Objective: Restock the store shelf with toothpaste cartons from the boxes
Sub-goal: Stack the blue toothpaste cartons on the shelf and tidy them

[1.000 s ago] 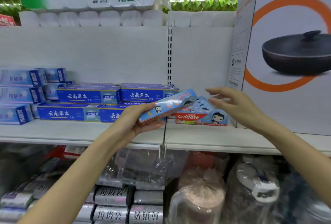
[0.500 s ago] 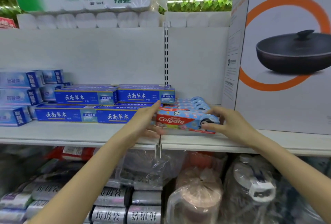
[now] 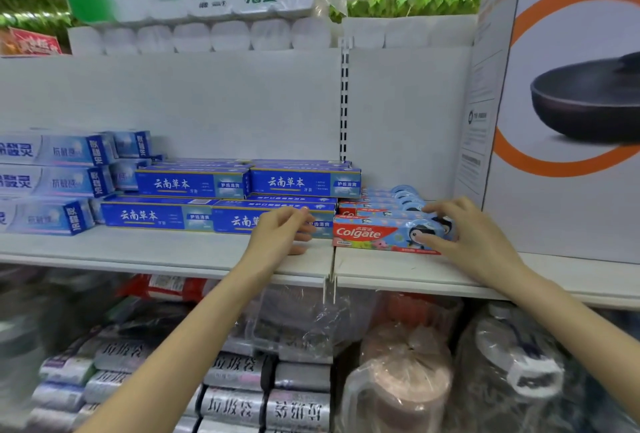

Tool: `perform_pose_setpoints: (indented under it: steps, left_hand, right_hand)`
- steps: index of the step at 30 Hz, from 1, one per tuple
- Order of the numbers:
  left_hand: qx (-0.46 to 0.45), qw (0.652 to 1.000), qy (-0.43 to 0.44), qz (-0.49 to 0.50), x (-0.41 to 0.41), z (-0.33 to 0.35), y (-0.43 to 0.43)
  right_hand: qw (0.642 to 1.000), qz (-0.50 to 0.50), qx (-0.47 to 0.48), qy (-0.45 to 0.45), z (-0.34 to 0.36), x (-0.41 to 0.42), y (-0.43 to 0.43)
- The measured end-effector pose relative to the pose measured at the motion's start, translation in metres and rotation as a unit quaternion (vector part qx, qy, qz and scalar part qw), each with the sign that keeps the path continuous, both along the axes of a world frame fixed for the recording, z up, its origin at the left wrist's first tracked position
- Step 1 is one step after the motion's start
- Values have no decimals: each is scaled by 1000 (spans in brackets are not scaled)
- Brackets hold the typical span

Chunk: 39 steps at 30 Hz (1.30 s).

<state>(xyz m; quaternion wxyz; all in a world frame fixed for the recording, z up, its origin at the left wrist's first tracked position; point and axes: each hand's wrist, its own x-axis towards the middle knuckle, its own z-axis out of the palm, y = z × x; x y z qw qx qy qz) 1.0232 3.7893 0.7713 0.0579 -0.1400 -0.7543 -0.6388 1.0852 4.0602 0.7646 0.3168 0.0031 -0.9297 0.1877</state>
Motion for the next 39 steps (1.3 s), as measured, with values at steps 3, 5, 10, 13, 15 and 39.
perform_pose_setpoints:
  steps: [3,5,10,13,15,39]
  left_hand:
    - [1,1000,21,-10,1,1,-6]
    - [3,999,35,-21,4,2,-11]
    - [18,997,54,-49,14,5,-31]
    - [14,996,56,-69,21,2,-53]
    - [1,995,56,-85,25,0,-73]
    - [-296,944,100,-107,43,-153,-335]
  right_hand:
    - [999,-33,-4,12,8,11,-12]
    - [1000,-28,-3,12,12,16,-25]
    - [1000,16,-12,12,16,23,-73]
    - [999,34,-35,15,13,26,-109]
    - [998,40,-38,13,9,28,-135]
    - [960,82,-89,-253,-142,57,-390]
